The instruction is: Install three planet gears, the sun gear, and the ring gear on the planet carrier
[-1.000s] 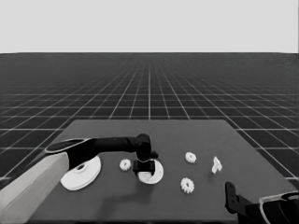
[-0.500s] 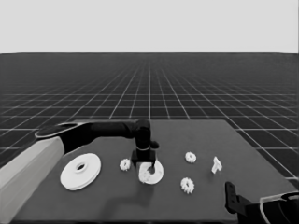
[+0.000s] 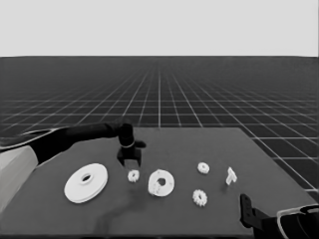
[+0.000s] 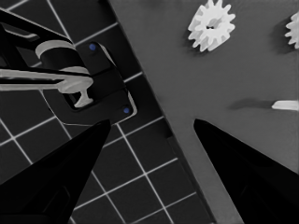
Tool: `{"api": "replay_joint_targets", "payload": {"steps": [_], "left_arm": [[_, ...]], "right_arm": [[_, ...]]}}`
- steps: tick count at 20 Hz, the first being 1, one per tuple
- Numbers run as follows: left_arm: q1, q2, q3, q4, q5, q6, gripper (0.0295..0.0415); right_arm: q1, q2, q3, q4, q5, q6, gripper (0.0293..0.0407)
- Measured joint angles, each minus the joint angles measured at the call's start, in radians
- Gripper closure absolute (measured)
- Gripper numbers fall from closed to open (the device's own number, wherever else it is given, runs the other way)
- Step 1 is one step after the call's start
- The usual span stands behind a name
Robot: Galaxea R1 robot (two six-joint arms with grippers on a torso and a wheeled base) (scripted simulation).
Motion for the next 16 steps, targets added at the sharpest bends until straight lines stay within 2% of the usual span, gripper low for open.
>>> {"api": "replay_joint_targets", "payload": {"steps": [1,3,10,12,16], "left_arm": [[0.073,0.013,-0.039,0.074,-0.033,0.021,0.0326],[0.157,0.034,-0.101,0.138,-0.073,0.053,0.0326],[0.191,0.049,-0.143,0.167,-0.098,0.073,0.0326],[0.191,0.049,-0.144,0.167,-0.098,0.073,0.0397],[0.191,0.049,-0.144,0.167,-0.098,0.073,0.0398]], "right_arm": [[0.000,0.000,0.000,0.000,0.000,0.000,0.0315],[0.000,0.000,0.000,0.000,0.000,0.000,0.0315],[0.000,0.000,0.000,0.000,0.000,0.000,0.0315],[0.000,0.000,0.000,0.000,0.000,0.000,0.0315],[0.000,0.000,0.000,0.000,0.000,0.000,0.0315]]}}
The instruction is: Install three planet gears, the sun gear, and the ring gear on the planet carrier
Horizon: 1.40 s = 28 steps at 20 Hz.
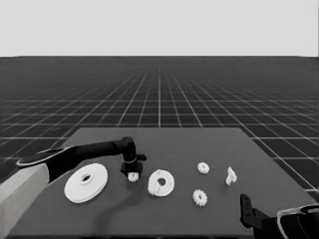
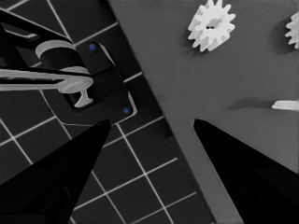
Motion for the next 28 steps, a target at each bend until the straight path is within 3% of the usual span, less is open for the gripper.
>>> {"api": "replay_joint_targets", "payload": {"steps": [4,7,11,14,16,18,24,26,28], "left_arm": [[0.000,0.000,0.000,0.000,0.000,0.000,0.0398],[-0.149,-0.046,0.133,-0.127,0.083,-0.066,0.0398],[-0.187,-0.049,0.143,-0.163,0.096,-0.071,0.0398],[-0.190,-0.049,0.143,-0.167,0.098,-0.071,0.0398],[-0.196,0.193,-0.058,-0.169,0.108,-0.121,0.0398],[-0.197,0.303,-0.179,-0.172,0.105,-0.100,0.0398],[-0.198,0.358,-0.259,-0.174,0.102,-0.077,0.0398],[-0.103,0.381,-0.329,-0.089,0.059,-0.038,0.0398],[-0.069,0.394,-0.368,-0.063,0.039,-0.017,0.0398]], "right_arm": [[0.000,0.000,0.000,0.000,0.000,0.000,0.0315],[0.000,0.000,0.000,0.000,0.000,0.000,0.0315],[0.000,0.000,0.000,0.000,0.000,0.000,0.0315],[0.000,0.000,0.000,0.000,0.000,0.000,0.0315],[0.000,0.000,0.000,0.000,0.000,0.000,0.0315],[0.000,0.000,0.000,0.000,0.000,0.000,0.0315],[0.000,0.000,0.000,0.000,0.000,0.000,0.0315],[0.000,0.000,0.000,0.000,0.000,0.000,0.0315],[0.000,0.000,0.000,0.000,0.000,0.000,0.0315]]}}
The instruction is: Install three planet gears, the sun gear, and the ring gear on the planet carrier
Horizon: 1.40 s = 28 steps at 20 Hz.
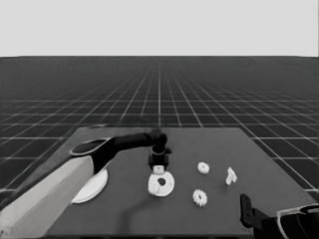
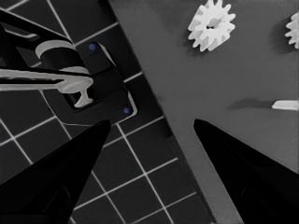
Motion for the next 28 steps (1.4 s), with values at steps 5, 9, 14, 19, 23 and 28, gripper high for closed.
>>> {"api": "replay_joint_targets", "payload": {"steps": [5,9,14,19,23,28], "left_arm": [[0.014,0.007,-0.021,0.012,-0.011,0.011,0.0398],[0.014,0.008,-0.022,0.013,-0.011,0.012,0.0330],[0.015,0.008,-0.022,0.013,-0.012,0.012,0.0326],[-0.099,-0.031,0.095,-0.082,0.052,-0.053,0.0326],[-0.126,-0.033,0.104,-0.108,0.061,-0.059,0.0326],[-0.307,-0.693,0.993,-0.004,-0.481,0.856,0.0296]], "right_arm": [[0.000,0.000,0.000,0.000,0.000,0.000,0.0315],[0.000,0.000,0.000,0.000,0.000,0.000,0.0315],[0.000,0.000,0.000,0.000,0.000,0.000,0.0315],[0.000,0.000,0.000,0.000,0.000,0.000,0.0315],[0.000,0.000,0.000,0.000,0.000,0.000,0.0315],[0.000,0.000,0.000,0.000,0.000,0.000,0.0315]]}}
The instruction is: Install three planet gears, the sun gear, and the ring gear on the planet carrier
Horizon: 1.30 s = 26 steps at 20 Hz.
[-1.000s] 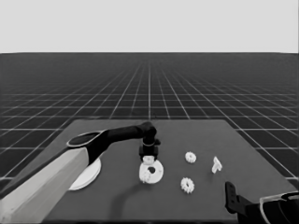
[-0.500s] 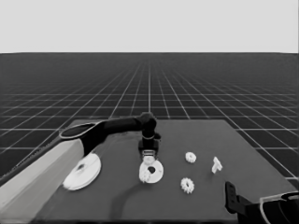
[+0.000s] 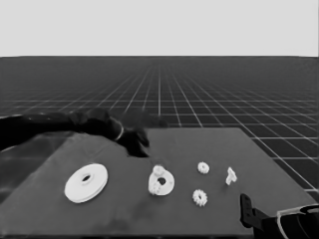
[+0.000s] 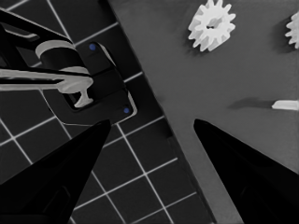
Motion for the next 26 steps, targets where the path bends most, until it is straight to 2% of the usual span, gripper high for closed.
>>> {"api": "replay_joint_targets", "payload": {"steps": [1,3,8,9,10,12,14,18,20,21,26], "left_arm": [[-0.061,-0.305,0.249,0.024,-0.120,0.262,0.0310],[-0.115,-0.574,0.488,0.046,-0.233,0.506,0.0323],[-0.141,-0.698,0.606,0.057,-0.288,0.626,0.0326],[-0.142,-0.702,0.609,0.058,-0.290,0.630,0.0326],[-0.142,-0.704,0.611,0.058,-0.291,0.632,0.0326],[-0.143,-0.706,0.613,0.058,-0.292,0.634,0.0326],[-0.143,-0.707,0.614,0.058,-0.292,0.635,0.0326],[-0.143,-0.707,0.614,0.058,-0.293,0.636,0.0326],[-0.143,-0.707,0.614,0.058,-0.293,0.636,0.0326],[-0.143,-0.707,0.614,0.058,-0.293,0.636,0.0326],[-0.143,-0.707,0.614,0.058,-0.293,0.636,0.0326]], "right_arm": [[0.000,0.000,0.000,0.000,0.000,0.000,0.0315],[0.000,0.000,0.000,0.000,0.000,0.000,0.0315],[0.000,0.000,0.000,0.000,0.000,0.000,0.0315],[0.310,0.265,-0.279,0.383,-0.200,0.401,0.0303],[0.394,0.466,-0.615,0.483,-0.235,0.528,0.0307],[0.392,0.665,-1.028,0.543,-0.268,0.565,0.0313],[0.387,0.753,-1.218,0.564,-0.280,0.550,0.0315],[0.384,0.803,-1.327,0.573,-0.287,0.533,0.0315],[0.267,0.843,-1.418,0.491,-0.202,0.497,0.0315],[0.240,0.857,-1.450,0.477,-0.182,0.484,0.0315],[0.209,0.879,-1.499,0.461,-0.153,0.464,0.0315]]}}
